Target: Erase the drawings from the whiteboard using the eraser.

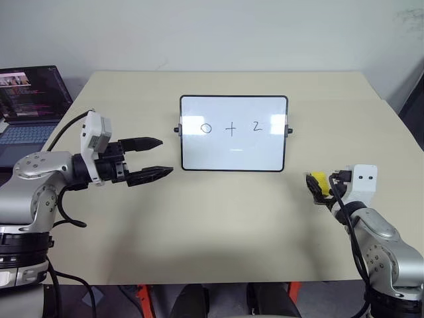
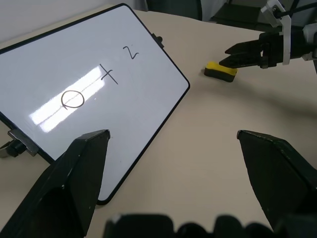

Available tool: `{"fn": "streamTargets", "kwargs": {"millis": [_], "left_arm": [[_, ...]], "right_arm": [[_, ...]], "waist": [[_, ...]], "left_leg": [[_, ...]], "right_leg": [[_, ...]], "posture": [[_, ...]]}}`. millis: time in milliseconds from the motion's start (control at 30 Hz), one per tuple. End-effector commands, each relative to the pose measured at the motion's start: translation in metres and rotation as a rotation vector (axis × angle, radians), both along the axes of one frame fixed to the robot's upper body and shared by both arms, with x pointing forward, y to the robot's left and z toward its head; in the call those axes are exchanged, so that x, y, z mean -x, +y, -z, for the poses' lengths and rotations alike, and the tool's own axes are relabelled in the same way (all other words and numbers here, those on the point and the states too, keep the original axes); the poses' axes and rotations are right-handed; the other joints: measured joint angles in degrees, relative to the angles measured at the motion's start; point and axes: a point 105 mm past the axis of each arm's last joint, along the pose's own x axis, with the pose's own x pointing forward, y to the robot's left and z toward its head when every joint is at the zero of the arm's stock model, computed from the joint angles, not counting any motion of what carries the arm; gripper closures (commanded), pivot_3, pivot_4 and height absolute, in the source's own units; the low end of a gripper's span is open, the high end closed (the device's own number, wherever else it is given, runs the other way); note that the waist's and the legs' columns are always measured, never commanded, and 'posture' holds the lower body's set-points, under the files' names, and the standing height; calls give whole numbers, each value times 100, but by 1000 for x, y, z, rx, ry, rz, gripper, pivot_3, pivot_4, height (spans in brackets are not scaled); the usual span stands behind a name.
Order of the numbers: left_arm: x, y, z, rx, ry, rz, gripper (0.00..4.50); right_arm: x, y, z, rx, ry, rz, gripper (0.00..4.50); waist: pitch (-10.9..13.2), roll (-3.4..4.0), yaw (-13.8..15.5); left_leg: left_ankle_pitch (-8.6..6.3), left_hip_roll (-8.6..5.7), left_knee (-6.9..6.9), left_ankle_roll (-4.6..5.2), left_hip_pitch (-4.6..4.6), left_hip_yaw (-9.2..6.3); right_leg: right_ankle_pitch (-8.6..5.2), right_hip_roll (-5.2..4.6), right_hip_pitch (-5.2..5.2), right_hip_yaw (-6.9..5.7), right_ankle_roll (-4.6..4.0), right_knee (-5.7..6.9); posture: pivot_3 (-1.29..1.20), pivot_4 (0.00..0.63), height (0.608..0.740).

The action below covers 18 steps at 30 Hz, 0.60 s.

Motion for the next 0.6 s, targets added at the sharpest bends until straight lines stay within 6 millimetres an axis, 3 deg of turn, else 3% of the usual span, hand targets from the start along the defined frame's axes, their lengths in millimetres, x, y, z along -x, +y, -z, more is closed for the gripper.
{"fn": "streamTargets", "kwargs": {"millis": [33, 600], "left_arm": [[-2, 7, -17, -16, -80, -18, 0], [-12, 8, -18, -30, -103, -18, 0]], "right_arm": [[1, -1, -6, 6, -37, 3, 41], [-6, -5, -5, 26, -20, 31, 41]], "waist": [[0, 0, 1], [0, 0, -1]], "left_leg": [[0, 0, 0, 0, 0, 0], [0, -1, 1, 0, 0, 1]], "right_leg": [[0, 0, 0, 0, 0, 0], [0, 1, -1, 0, 0, 3]], "posture": [[0, 150, 740], [0, 150, 740]]}}
